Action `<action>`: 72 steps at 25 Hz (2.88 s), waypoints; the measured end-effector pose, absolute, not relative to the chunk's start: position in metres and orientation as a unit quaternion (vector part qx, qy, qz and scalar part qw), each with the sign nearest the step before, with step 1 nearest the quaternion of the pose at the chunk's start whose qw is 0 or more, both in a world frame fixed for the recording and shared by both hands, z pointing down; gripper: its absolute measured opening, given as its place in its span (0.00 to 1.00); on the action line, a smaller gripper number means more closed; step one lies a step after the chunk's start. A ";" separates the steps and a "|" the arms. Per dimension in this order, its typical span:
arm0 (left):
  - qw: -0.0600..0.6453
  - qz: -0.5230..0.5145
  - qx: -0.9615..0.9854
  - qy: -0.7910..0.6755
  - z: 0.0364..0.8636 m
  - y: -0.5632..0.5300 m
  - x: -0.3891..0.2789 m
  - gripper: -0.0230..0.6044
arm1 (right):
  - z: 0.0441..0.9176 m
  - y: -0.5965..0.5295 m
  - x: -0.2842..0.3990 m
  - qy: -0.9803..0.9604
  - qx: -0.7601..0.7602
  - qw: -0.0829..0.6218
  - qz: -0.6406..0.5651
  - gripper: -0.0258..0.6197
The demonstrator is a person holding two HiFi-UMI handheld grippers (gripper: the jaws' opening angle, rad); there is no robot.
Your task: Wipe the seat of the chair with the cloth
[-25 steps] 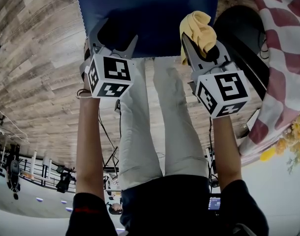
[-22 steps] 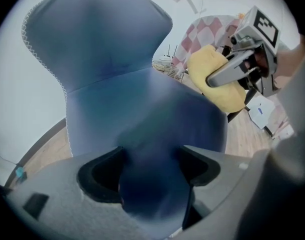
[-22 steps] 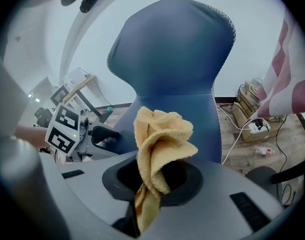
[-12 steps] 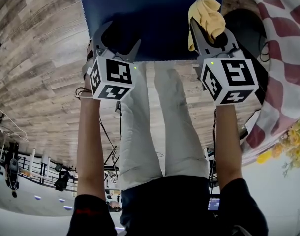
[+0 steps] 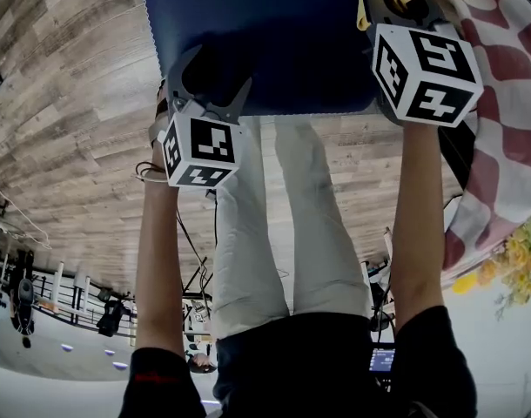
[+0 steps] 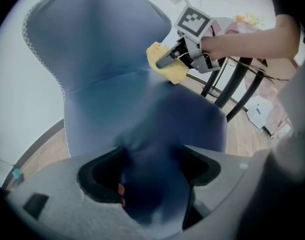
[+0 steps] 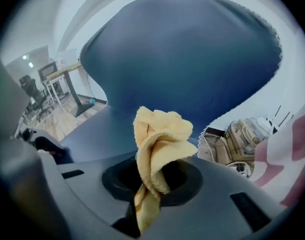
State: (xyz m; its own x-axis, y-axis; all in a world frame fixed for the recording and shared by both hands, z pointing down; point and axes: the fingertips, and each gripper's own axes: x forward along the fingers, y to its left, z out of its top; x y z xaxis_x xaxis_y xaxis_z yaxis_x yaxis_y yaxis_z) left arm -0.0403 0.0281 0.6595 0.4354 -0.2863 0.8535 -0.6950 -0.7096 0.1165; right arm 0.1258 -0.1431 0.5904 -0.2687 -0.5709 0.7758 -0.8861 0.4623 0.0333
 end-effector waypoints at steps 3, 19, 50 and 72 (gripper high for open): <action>0.233 0.436 0.815 -0.302 0.660 0.028 -0.041 0.59 | 0.596 -0.162 0.128 -0.763 0.476 0.404 0.171 0.13; 0.237 0.429 0.819 -0.296 0.657 0.028 -0.040 0.59 | 0.617 -0.197 0.134 -0.740 0.482 0.455 0.116 0.13; 0.229 0.413 0.827 -0.304 0.655 0.032 -0.037 0.59 | 0.620 -0.183 0.047 -0.782 0.457 0.391 0.163 0.13; 0.229 0.407 0.830 -0.305 0.654 0.032 -0.036 0.59 | 0.616 -0.174 -0.028 -0.829 0.400 0.354 0.163 0.13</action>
